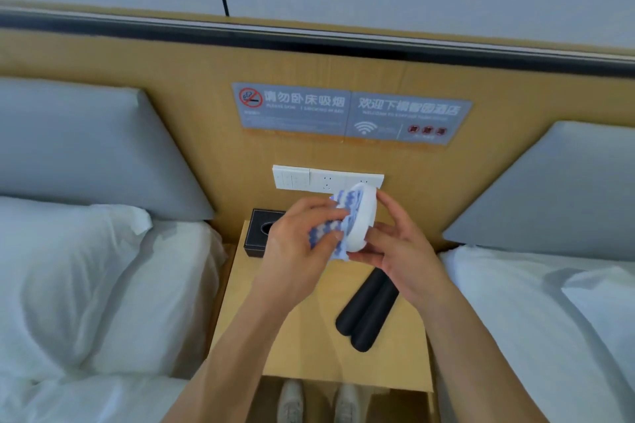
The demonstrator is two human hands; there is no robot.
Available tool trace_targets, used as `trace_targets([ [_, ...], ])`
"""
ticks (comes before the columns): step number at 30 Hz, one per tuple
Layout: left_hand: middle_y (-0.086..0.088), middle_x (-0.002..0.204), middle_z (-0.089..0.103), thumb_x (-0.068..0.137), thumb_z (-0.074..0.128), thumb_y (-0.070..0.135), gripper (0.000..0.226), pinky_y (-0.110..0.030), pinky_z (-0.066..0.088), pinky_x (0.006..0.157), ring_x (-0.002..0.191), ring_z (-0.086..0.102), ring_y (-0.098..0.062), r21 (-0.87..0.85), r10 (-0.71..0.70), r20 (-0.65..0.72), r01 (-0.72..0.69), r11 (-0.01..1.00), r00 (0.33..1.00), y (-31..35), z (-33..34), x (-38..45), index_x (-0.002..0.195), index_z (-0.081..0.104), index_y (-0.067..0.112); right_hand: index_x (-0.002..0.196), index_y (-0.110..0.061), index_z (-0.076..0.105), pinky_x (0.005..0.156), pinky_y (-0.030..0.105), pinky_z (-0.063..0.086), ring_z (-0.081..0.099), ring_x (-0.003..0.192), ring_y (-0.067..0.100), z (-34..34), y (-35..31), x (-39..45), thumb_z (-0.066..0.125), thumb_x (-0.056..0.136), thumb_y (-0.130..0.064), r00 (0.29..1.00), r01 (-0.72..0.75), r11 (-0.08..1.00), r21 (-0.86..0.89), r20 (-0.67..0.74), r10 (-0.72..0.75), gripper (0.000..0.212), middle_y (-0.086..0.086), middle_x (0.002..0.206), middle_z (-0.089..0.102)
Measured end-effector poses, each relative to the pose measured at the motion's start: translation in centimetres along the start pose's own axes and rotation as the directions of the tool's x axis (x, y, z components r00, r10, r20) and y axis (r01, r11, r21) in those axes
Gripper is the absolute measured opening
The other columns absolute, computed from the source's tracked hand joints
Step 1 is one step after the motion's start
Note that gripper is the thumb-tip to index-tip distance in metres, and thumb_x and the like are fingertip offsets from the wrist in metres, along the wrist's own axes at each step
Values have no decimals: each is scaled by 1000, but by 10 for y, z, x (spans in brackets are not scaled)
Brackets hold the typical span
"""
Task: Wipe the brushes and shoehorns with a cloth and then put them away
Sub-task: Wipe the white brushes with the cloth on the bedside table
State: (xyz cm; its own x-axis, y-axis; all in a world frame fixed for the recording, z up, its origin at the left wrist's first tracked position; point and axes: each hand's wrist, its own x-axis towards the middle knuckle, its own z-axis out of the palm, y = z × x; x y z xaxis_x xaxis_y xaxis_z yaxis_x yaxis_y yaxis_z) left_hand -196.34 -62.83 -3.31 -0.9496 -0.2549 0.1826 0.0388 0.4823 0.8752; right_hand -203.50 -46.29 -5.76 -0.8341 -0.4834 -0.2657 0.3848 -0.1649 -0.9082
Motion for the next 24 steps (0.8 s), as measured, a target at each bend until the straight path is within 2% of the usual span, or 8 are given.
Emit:
trace_targets([
  [3, 11, 120, 58, 86, 71, 7, 26, -6, 43, 86, 114, 55, 0, -7, 42, 28, -41, 999, 999, 9, -7, -1, 105, 75, 23, 132, -42, 57, 78, 41, 61, 72, 102, 38, 2, -14, -4, 73, 84, -14, 1000, 11, 1000, -12, 15, -10, 58, 18, 115, 73],
  [6, 6, 112, 57, 84, 74, 8, 23, -6, 42, 84, 107, 59, -6, 63, 108, 22, -109, 992, 994, 15, -11, 0, 101, 78, 21, 127, -48, 59, 79, 43, 61, 72, 101, 37, 3, -23, -9, 72, 87, -12, 999, 26, 999, -48, 44, -24, 55, 17, 113, 74],
  [10, 4, 103, 58, 81, 76, 8, 20, -8, 42, 83, 97, 60, -8, 99, 137, -83, -129, 987, 987, 22, -20, 12, 98, 78, 18, 137, -40, 54, 76, 39, 61, 72, 103, 34, 11, -25, -17, 65, 94, -6, 991, 31, 989, -147, 132, -11, 56, 15, 112, 74],
  [13, 5, 104, 58, 84, 74, 11, 17, -8, 43, 80, 95, 60, -6, 124, 190, -122, -175, 977, 974, 30, -26, 20, 99, 77, 18, 134, -41, 56, 77, 35, 59, 72, 103, 33, 18, -28, -21, 65, 94, -7, 985, 49, 988, -145, 172, -23, 54, 17, 112, 74],
  [15, 4, 108, 62, 86, 70, 8, 19, -12, 46, 81, 96, 60, -5, 142, 244, -122, -227, 964, 962, 36, -27, 21, 102, 76, 16, 135, -39, 55, 81, 37, 60, 71, 105, 33, 19, -33, -21, 64, 94, -5, 985, 64, 989, -135, 168, -41, 53, 17, 113, 74],
  [18, 5, 125, 65, 92, 61, 3, 28, -24, 48, 91, 111, 59, -11, 245, 337, -21, -322, 914, 941, 44, -29, 19, 114, 73, 16, 133, -36, 56, 85, 44, 60, 72, 104, 33, 19, -42, -18, 61, 94, 0, 989, 84, 990, -111, 127, -70, 53, 18, 110, 74],
  [21, 3, 130, 63, 92, 56, -2, 34, -20, 42, 94, 114, 55, -15, 347, 389, 100, -399, 849, 916, 50, -36, 20, 116, 72, 15, 132, -34, 58, 87, 47, 60, 73, 101, 35, 19, -48, -17, 61, 93, 3, 992, 85, 990, -109, 101, -74, 54, 20, 107, 75],
  [24, 0, 130, 64, 90, 53, -8, 35, -21, 40, 94, 114, 55, -16, 360, 406, 214, -458, 813, 888, 56, -42, 20, 112, 74, 11, 136, -32, 57, 89, 50, 59, 72, 102, 37, 18, -50, -16, 63, 91, 0, 995, 62, 994, -91, 79, -55, 56, 19, 108, 75],
])
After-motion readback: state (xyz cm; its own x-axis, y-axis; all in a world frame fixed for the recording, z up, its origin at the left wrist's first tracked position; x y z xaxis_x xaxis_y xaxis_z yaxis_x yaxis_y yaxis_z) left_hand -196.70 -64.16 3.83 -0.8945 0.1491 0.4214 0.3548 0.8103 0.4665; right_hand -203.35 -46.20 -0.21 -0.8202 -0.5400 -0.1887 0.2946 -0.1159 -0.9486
